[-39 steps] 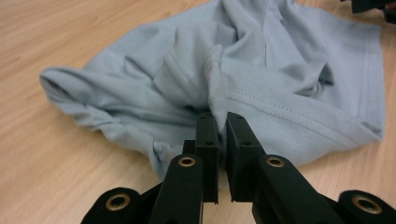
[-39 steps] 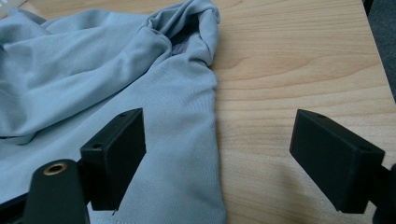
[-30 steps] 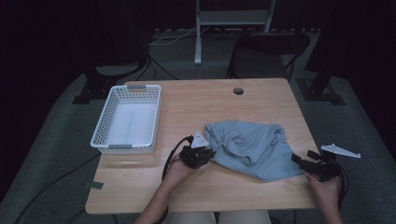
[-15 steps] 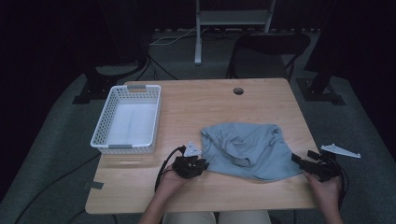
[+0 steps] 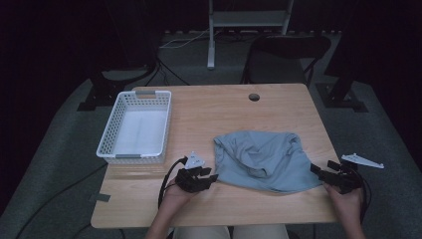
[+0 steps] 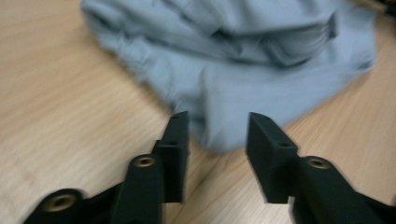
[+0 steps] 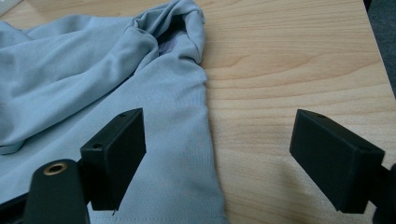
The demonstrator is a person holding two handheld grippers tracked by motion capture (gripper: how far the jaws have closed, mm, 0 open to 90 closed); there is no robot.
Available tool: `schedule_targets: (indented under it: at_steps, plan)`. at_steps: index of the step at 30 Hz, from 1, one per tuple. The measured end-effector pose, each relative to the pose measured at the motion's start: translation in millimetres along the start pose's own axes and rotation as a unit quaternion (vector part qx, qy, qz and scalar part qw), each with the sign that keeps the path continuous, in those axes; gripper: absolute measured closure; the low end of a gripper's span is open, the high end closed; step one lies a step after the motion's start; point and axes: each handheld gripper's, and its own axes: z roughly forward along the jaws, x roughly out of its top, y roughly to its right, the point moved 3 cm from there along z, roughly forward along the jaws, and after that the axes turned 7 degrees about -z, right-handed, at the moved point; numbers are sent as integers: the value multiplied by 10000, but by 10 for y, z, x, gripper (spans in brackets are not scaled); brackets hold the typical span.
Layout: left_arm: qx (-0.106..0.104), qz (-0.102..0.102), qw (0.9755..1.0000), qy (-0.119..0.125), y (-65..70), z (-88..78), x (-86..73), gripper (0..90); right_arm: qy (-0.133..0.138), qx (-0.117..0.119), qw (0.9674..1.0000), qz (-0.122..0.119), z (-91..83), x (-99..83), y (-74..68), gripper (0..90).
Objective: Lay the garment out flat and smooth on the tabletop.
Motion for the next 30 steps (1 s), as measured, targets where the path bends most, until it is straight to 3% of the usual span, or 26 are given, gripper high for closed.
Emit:
schedule_targets:
  at_steps: [6, 9, 10, 14, 16, 21, 25, 30]
  plan:
    - [-81, -118, 9999, -98, 8, 171, 170, 569, 3, 5, 10000, 15, -4, -2, 2, 177]
    - [-89, -105, 9996, -259, -8, 263, 202, 570, 1, 10, 10000, 4, -2, -2, 1, 177]
    - [-121, -66, 9990, -421, -26, 351, 217, 570, -1, 7, 10000, 2, -2, -2, 1, 178]
    - [-255, 7, 9982, -547, -17, 432, 224, 774, 1, 19, 10000, -17, -2, -2, -3, 177]
    - [-339, -30, 9983, -477, -4, 416, 224, 861, 3, 16, 10000, -10, -3, -2, -3, 177]
    - [-681, -9, 9971, -351, 21, 265, 180, 872, 1, 21, 10000, -2, -4, -4, -3, 178]
    - [-1037, 84, 9943, -243, 66, 156, 138, 872, 1, 23, 10000, -7, -2, -4, -3, 178]
    - [-1236, 245, 9917, -268, 72, 116, 57, 872, -4, 17, 10000, 11, -3, -4, -3, 178]
